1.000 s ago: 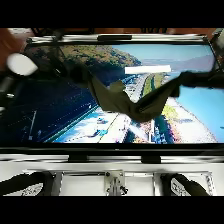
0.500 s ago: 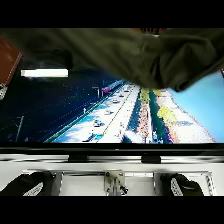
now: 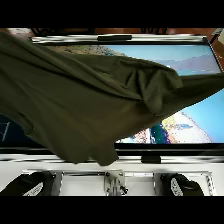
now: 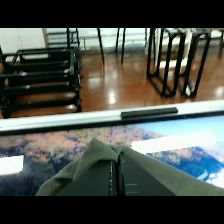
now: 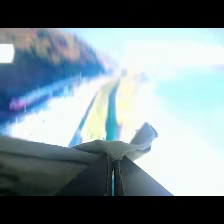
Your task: Fold the shirts.
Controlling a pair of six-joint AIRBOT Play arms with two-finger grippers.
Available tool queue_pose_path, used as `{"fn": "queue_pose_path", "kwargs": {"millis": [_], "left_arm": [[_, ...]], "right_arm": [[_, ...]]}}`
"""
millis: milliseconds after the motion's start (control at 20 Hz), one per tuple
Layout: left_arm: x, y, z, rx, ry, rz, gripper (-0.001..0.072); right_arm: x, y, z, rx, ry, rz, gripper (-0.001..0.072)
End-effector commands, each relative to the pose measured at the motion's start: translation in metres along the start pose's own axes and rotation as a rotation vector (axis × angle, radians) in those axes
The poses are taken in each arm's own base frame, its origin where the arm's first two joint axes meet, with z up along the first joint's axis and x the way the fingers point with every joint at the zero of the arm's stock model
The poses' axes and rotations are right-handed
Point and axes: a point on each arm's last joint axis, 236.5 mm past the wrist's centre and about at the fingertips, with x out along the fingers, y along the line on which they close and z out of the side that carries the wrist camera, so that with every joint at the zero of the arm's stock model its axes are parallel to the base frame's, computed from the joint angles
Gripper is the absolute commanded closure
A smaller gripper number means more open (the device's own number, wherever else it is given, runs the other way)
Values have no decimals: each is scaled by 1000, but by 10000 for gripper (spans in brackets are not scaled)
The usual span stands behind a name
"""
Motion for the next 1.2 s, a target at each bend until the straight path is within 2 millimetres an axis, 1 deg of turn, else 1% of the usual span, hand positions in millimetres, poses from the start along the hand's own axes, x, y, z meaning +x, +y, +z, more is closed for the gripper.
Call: {"fn": "queue_pose_path", "kwargs": {"millis": [0,50,150,200,250,300,350,400,450,500,550,600,650,700,750,800,850,900,950,1000,1050,1100,1150], "left_arm": [[73,-7,-53,65,208,24,682],[102,-12,-83,79,314,24,682],[167,-25,-156,111,534,21,681],[201,-34,-195,126,626,15,681],[228,-41,-232,139,706,6,681],[251,-47,-272,147,790,4,681],[266,-51,-307,139,866,12,681],[275,-53,-343,123,947,29,681],[279,-55,-370,105,1016,46,680],[279,-56,-396,81,1087,71,680],[278,-57,-414,50,1137,94,680],[277,-63,-429,32,1177,85,680],[277,-70,-438,17,1199,65,672],[277,-76,-442,2,1211,46,569],[276,-80,-443,-11,1217,31,367],[274,-81,-442,-14,1225,29,207],[268,-77,-438,-8,1247,33,144],[258,-70,-432,37,1282,11,98],[247,-57,-424,93,1315,-2,100],[232,-35,-414,139,1348,19,102],[217,-12,-403,125,1371,64,112],[205,3,-392,73,1379,74,191],[195,10,-379,-11,1361,50,245]], "right_arm": [[63,-3,-91,157,372,45,650],[90,-2,-120,210,456,62,650],[144,0,-173,324,542,83,650],[168,3,-192,398,552,98,650],[193,10,-205,481,544,128,650],[214,16,-209,564,520,155,650],[235,19,-210,649,490,173,650],[252,17,-209,710,464,173,650],[270,12,-210,761,446,163,650],[284,8,-213,802,437,151,650],[298,3,-220,839,439,134,650],[309,0,-229,873,454,116,649],[318,-2,-241,898,480,101,650],[326,0,-252,909,507,94,649],[332,4,-260,912,527,95,649],[336,9,-262,900,528,110,571],[338,14,-256,889,513,140,225],[336,18,-242,833,483,190,83],[331,17,-226,768,464,228,83],[321,9,-207,705,442,249,83],[310,-3,-189,656,424,247,83],[295,-19,-172,605,409,228,83],[281,-38,-160,571,400,189,83]]}}
